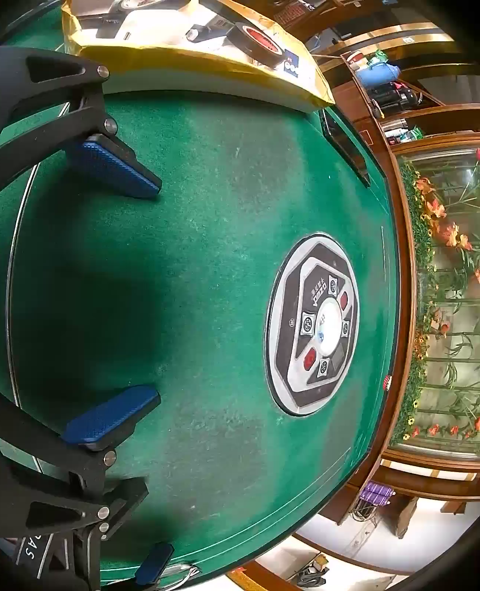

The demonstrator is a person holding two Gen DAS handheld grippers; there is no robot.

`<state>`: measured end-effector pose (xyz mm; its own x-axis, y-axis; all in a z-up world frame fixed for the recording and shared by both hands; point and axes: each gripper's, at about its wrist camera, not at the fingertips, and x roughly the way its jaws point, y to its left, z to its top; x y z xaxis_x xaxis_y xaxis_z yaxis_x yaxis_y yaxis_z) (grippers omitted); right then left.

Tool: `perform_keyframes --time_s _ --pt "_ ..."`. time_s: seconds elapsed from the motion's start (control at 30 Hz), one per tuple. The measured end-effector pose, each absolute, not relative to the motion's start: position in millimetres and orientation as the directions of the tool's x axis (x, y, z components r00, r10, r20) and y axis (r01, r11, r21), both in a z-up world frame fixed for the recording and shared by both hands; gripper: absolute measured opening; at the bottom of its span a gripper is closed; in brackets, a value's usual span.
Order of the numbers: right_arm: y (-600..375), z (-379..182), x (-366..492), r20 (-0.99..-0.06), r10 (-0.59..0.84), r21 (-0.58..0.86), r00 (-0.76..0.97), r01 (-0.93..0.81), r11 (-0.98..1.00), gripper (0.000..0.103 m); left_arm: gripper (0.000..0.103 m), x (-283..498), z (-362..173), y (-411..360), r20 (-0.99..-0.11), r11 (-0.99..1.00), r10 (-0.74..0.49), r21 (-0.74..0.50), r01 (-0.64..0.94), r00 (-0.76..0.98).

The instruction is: Organize rigid objects

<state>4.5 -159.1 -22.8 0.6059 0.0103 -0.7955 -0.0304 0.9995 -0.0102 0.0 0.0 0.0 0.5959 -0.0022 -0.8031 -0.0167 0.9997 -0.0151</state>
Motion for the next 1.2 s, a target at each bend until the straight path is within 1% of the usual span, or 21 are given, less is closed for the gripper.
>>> perform_keyframes --time_s 1.2 --pt "-161.1 -18.7 3.2 -0.796 0.005 -0.017 0.605 -0.032 0.999 0.103 0.103 -0.1 0.9 -0.2 -0.802 1.000 0.000 -0.011 -0.015 0.597"
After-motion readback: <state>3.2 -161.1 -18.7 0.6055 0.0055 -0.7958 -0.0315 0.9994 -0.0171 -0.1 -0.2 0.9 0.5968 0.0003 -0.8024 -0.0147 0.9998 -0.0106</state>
